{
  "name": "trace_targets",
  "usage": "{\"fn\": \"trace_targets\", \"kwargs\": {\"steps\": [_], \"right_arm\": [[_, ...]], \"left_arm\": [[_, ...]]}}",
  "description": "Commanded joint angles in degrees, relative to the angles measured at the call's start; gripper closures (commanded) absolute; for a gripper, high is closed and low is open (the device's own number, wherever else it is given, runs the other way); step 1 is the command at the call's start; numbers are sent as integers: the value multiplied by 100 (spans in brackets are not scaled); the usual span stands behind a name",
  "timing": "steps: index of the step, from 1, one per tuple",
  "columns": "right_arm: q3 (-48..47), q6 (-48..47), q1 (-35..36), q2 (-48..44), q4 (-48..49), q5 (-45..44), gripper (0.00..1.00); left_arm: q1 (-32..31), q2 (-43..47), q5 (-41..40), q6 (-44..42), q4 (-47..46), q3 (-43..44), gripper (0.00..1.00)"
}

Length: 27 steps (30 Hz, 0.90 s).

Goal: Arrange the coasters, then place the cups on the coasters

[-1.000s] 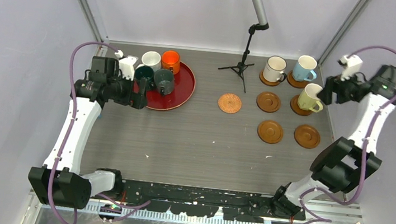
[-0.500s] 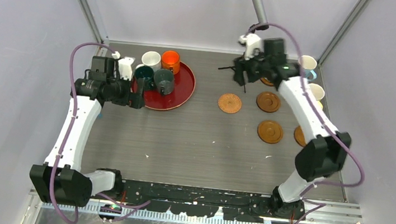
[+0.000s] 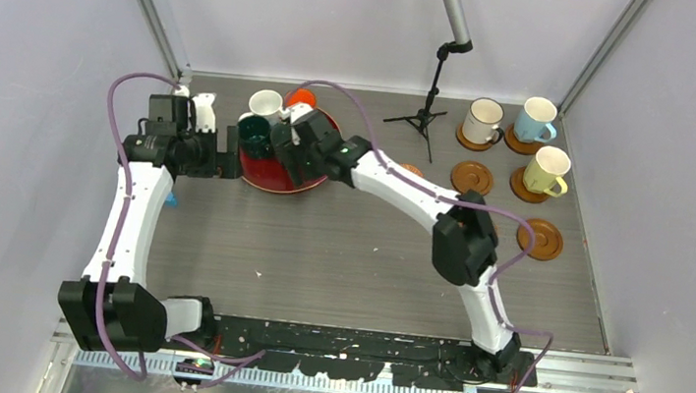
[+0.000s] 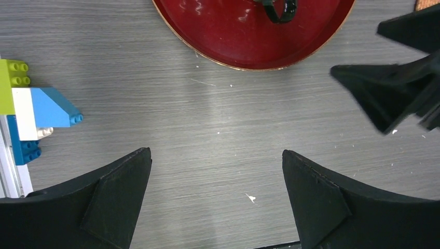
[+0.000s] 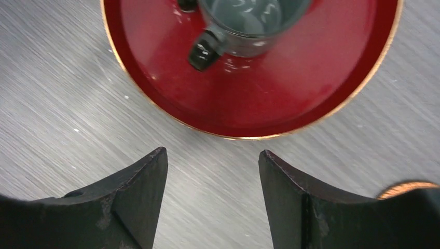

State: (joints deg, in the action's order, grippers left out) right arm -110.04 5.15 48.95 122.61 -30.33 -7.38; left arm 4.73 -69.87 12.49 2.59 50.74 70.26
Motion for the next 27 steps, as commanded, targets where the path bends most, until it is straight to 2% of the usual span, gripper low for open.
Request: {"fn": "trace_targets", "kwargs": {"steps": [1,7,10,17,22,27], "right_arm": [[-977,821,175,433,391,-620,30],[-2402,1048,278,1615,60,-750,30],[-2757,1032,290,1984,36,-934,32],[-2652,862,263,2134,36,-1505,37],[-2242,670,126,1961,238,-1164,45],[-2408,273,29,2117,241,-811,52]], "left_arm": [[165,99,-61,99,-343,58,0],[329,101,32,101,-480,-7,0],[382,79,93,110,-482,25,0],[524,89,185,62,-494,15,0],[577,69,244,57,-550,-44,0],[602,44,271,40,-565,-56,0]]}}
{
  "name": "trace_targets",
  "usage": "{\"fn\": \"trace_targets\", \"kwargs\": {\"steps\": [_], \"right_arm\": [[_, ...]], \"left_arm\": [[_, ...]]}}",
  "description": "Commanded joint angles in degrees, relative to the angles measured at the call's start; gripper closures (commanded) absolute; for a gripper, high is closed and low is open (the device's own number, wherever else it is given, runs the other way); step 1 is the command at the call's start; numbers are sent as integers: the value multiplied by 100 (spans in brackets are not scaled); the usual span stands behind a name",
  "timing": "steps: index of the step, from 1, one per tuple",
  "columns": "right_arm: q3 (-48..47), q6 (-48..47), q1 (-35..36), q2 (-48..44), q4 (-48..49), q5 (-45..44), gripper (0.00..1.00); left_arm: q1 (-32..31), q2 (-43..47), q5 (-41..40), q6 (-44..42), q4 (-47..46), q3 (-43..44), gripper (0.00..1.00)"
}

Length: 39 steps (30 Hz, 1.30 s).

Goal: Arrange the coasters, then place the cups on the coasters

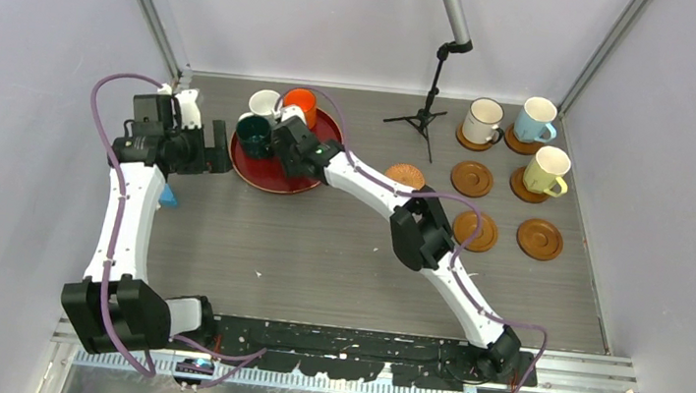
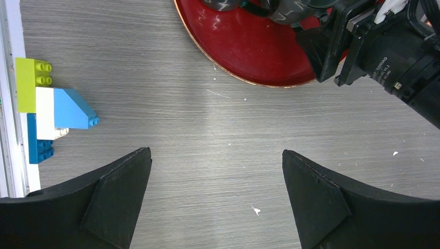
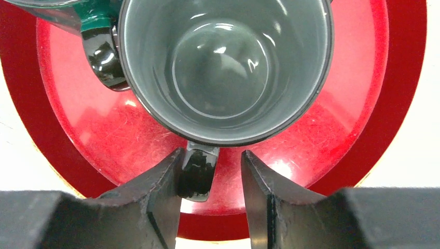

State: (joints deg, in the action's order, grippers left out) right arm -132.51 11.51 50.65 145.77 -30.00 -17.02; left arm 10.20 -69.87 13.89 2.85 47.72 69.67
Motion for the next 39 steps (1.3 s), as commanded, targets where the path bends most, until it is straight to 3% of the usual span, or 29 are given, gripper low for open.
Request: {"fn": "trace_targets", "kwargs": {"steps": [1,10,18,23,30,39], "right_arm": [[-218,-418,-160,-153,183,167,54],[-596,-698,-232,36,64,419,61],[-557,-739,-241,-130,-84,619,99],[56,-830,-303,-710,108,776,100],[2025,-1114,-451,-2163,1670,1412,100],[3479,-1352,-962,-3447,2451,2275,100]], "left_arm": [[60,39,131,6,-264,9,0],[108,15,140,-62,-294,-49,0],[155,51,129,-89,-271,-53,0],[154,95,138,-112,-242,-65,0],[152,196,193,-154,-201,-69,0],[150,293,201,-171,-106,27,0]]}}
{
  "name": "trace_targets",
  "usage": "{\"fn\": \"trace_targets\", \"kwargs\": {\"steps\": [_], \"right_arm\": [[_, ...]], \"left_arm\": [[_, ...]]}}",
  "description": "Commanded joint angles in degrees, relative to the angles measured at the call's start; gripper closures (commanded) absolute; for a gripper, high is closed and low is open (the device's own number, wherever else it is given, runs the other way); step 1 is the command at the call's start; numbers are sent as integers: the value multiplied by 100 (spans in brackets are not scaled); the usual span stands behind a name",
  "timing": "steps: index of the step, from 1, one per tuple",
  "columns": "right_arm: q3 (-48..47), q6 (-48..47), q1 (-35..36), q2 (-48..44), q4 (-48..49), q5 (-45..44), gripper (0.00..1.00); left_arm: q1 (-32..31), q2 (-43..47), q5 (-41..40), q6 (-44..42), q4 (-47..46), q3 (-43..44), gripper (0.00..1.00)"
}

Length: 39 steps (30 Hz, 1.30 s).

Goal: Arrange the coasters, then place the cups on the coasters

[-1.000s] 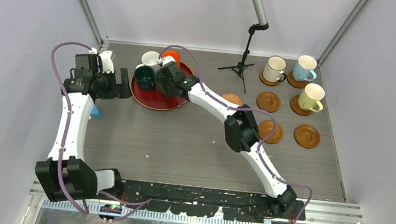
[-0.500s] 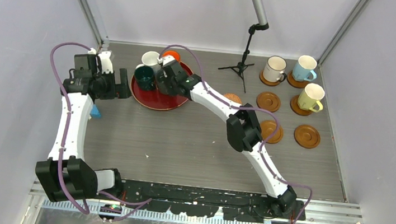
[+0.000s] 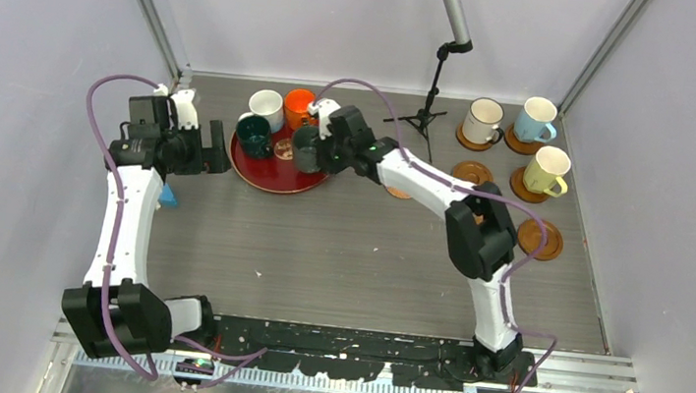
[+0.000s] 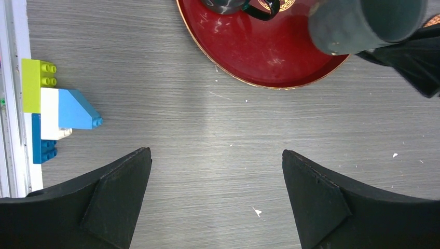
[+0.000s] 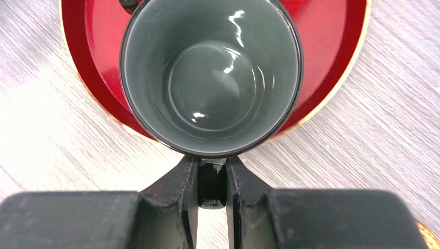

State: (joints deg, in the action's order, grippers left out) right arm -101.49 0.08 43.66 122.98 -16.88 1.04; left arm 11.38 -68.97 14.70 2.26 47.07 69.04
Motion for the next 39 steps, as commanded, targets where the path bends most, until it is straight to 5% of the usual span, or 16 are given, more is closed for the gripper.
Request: {"fn": "trace_targets", "kwargs": {"steps": [1,20,31,39], "right_arm": [[574,-210,-358,-1353,1192,592,100],[4316,-1081,-3145,-4961,377,1843,100],[5022,-1741,-4989,-4719,1389,2140,100],[4748,-1775,-5446,-3916,1851,2470,100]], "left_arm": [[33,216,116,-112,-32,104,0],[14,434,520,-60,81,44,0],[-32,454,471,-112,110,72,0],[-61,405,382,-113,127,122,0]]}}
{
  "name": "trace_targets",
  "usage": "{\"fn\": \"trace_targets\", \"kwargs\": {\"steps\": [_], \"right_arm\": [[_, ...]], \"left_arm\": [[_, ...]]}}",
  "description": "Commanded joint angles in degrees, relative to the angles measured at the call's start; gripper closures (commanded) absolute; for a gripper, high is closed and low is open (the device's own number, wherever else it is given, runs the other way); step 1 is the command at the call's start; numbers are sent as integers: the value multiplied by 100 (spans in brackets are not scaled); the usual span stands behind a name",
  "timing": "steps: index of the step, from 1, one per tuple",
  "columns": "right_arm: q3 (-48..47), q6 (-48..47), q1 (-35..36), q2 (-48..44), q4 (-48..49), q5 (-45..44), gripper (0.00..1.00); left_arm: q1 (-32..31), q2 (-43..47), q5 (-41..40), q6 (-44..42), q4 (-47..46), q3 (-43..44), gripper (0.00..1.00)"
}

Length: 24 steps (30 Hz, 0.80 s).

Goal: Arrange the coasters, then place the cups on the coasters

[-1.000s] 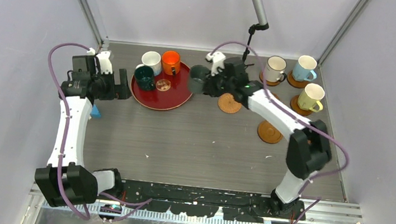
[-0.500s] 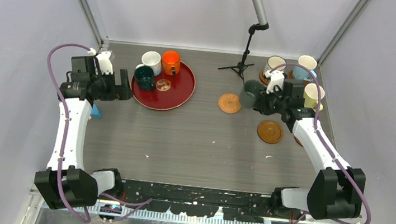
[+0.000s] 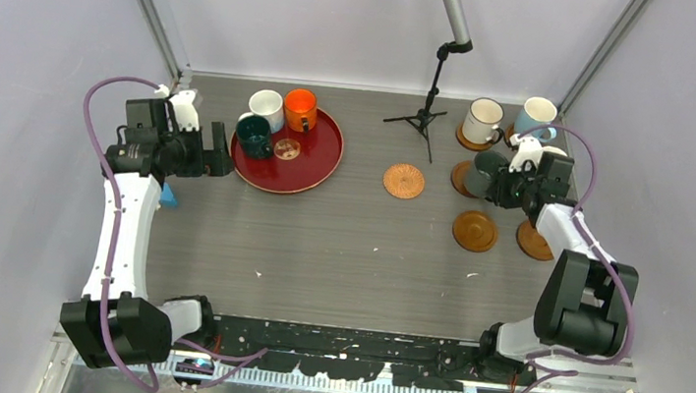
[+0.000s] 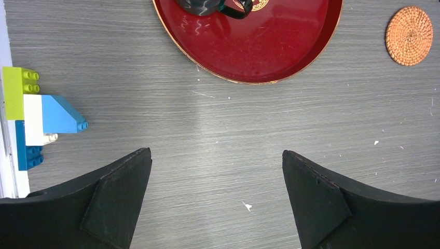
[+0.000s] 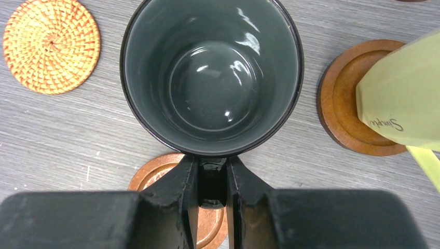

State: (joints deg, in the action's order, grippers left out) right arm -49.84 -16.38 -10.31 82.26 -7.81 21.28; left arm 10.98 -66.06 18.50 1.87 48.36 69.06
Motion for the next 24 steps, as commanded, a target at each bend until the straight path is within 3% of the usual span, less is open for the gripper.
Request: {"fn": "trace_targets", "kwargs": {"steps": [1,24], "right_arm": [[-428,-138,-49,225,1018,454,100],[-1061,-1170,-31,1184,356,510,100]], "left_arm": [[-21,113,0,-76,5,135,0],[-19,-13,-128,-145,-54,87,0]]}}
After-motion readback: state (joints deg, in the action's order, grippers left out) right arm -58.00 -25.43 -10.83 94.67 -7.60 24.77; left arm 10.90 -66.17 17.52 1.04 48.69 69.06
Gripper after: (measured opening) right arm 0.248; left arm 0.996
